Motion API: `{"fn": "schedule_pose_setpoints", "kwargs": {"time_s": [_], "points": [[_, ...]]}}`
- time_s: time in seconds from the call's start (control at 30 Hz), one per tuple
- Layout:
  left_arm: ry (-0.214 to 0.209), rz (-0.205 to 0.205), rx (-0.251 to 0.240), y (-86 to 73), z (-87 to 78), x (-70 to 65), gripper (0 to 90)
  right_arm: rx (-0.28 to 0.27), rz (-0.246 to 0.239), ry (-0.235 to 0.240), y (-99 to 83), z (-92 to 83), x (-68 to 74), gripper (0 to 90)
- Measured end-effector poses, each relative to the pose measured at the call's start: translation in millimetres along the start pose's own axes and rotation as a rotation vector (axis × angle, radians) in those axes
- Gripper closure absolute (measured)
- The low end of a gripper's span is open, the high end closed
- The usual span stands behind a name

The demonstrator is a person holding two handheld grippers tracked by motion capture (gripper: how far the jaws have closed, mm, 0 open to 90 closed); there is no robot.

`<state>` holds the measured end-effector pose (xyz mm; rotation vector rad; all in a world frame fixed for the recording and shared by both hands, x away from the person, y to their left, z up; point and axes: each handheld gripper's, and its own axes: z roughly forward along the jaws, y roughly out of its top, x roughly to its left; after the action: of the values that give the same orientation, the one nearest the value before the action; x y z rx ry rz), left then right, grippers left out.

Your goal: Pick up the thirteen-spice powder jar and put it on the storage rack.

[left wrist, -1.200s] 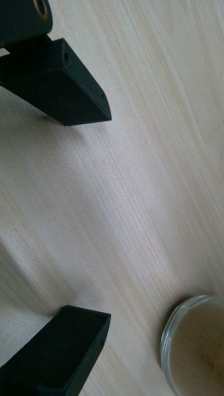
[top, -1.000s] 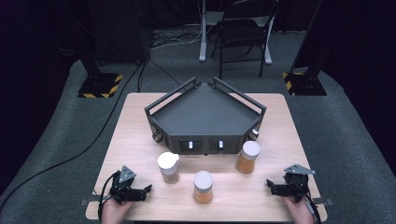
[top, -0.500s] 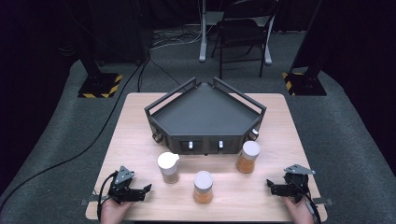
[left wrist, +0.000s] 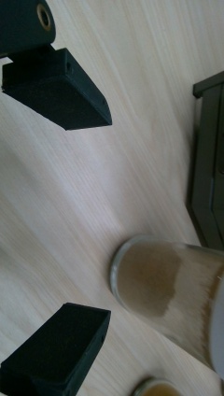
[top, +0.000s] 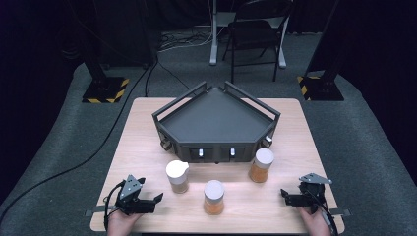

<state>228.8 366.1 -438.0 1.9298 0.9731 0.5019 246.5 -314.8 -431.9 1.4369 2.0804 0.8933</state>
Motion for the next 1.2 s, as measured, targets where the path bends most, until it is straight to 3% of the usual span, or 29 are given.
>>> {"fn": "schedule_pose_setpoints", "kwargs": {"time_s": [0.13, 0.47, 0.67, 0.93, 1.2], "points": [[-0.019, 0.018, -0.032, 5.4, -0.1, -3.5, 7.8, 0.0, 0.0, 0.0, 0.0, 0.0, 0.0, 0.0], [-0.051, 0.049, -0.041, 21.8, 8.7, -11.0, 7.7, 0.0, 0.0, 0.0, 0.0, 0.0, 0.0, 0.0], [-0.066, 0.052, -0.094, 22.1, 13.3, -13.3, 9.6, 0.0, 0.0, 0.0, 0.0, 0.0, 0.0, 0.0], [-0.098, 0.055, -0.085, 35.0, 28.5, -17.7, 9.6, 0.0, 0.0, 0.0, 0.0, 0.0, 0.0, 0.0], [-0.098, 0.049, -0.083, 37.4, 44.4, -21.9, 12.6, 0.0, -0.002, 0.002, 0.0, -0.1, 0.0, 0.0]]}}
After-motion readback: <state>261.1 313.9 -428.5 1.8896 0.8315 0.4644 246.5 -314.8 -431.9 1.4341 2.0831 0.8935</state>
